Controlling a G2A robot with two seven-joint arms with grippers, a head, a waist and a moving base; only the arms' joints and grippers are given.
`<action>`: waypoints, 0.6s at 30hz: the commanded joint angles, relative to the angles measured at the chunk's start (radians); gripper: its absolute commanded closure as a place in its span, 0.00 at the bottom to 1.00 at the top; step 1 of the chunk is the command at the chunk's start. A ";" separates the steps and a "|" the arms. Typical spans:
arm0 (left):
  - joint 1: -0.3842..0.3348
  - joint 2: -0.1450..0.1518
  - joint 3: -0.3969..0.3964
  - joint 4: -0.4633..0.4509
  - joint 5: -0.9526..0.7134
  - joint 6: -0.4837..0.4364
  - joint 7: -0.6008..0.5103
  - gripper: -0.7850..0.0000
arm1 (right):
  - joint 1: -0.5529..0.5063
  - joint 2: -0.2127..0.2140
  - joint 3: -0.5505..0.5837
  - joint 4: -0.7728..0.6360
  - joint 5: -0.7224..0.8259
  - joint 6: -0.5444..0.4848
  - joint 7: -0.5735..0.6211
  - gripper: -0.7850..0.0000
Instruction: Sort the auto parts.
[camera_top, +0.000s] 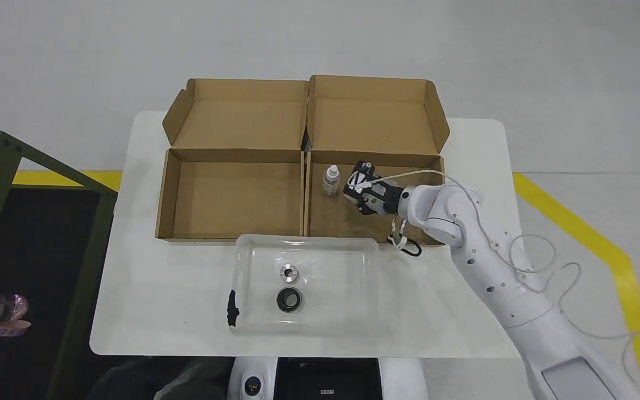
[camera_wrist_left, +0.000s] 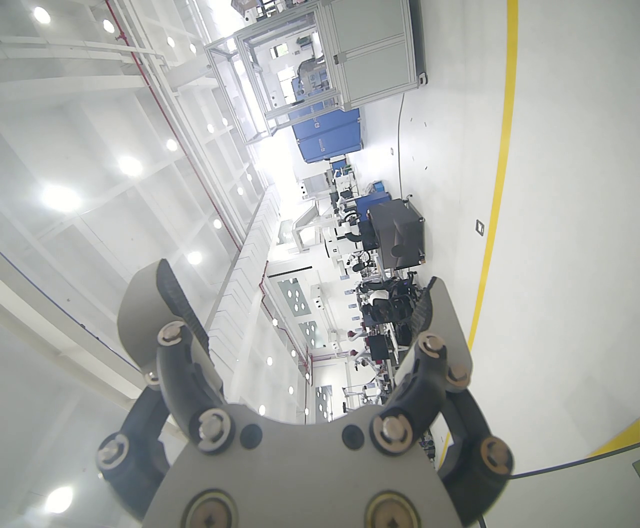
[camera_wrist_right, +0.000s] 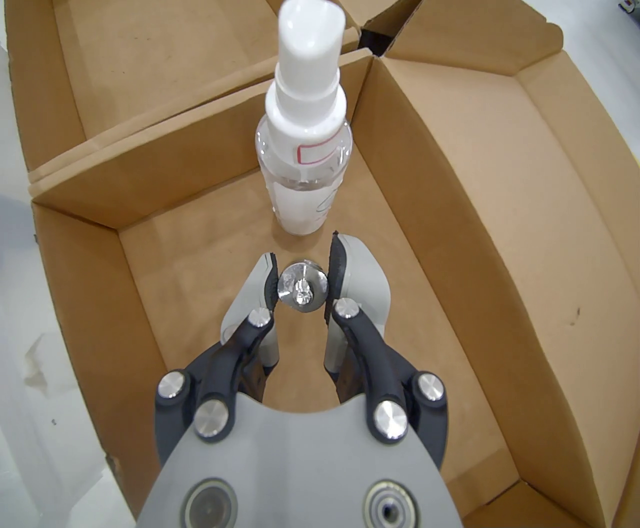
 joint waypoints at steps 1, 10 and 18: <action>0.000 0.000 0.000 0.000 0.000 0.000 0.000 0.00 | 0.006 -0.005 -0.017 0.003 -0.006 0.013 0.009 1.00; 0.000 0.000 0.000 0.000 0.000 0.000 0.000 0.00 | 0.012 -0.018 -0.048 0.028 -0.018 0.045 0.012 0.75; 0.000 0.000 0.000 0.000 0.000 0.000 0.000 0.00 | -0.016 -0.007 -0.002 -0.058 -0.033 0.048 0.023 0.53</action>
